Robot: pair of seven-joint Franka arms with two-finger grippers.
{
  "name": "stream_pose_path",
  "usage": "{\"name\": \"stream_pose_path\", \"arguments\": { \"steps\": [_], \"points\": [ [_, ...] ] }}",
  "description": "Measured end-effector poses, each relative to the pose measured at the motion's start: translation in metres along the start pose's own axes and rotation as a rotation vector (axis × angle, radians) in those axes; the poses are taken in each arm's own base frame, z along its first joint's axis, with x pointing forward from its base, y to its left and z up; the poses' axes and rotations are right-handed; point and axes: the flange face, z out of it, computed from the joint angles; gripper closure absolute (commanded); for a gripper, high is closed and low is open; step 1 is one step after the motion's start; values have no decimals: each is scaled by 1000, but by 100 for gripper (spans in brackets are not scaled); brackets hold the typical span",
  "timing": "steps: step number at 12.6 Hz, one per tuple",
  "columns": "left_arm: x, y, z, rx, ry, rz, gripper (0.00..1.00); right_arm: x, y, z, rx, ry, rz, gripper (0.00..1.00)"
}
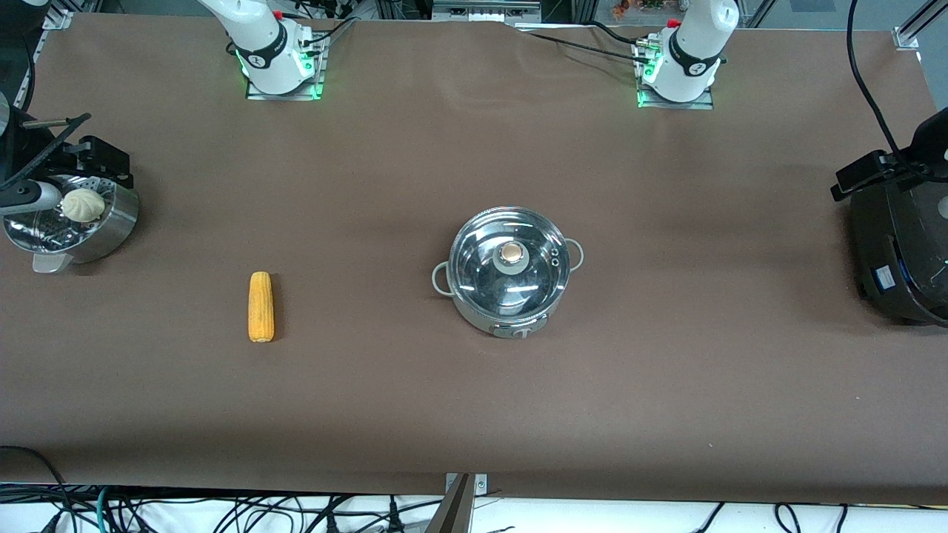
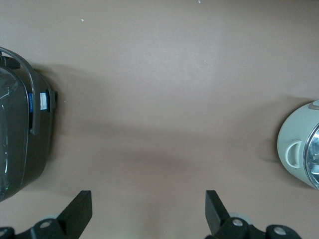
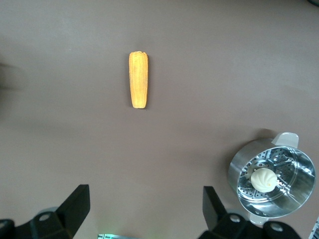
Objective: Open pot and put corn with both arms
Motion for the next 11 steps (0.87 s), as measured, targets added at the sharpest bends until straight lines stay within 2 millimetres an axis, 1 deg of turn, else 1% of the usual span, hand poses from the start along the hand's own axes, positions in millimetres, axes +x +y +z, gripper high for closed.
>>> {"name": "stream_pose_path", "arguments": {
  "steps": [11],
  "points": [
    [0, 0, 0, 1, -5, 0, 0, 0, 1, 0, -10, -1, 2, 0]
  ]
}}
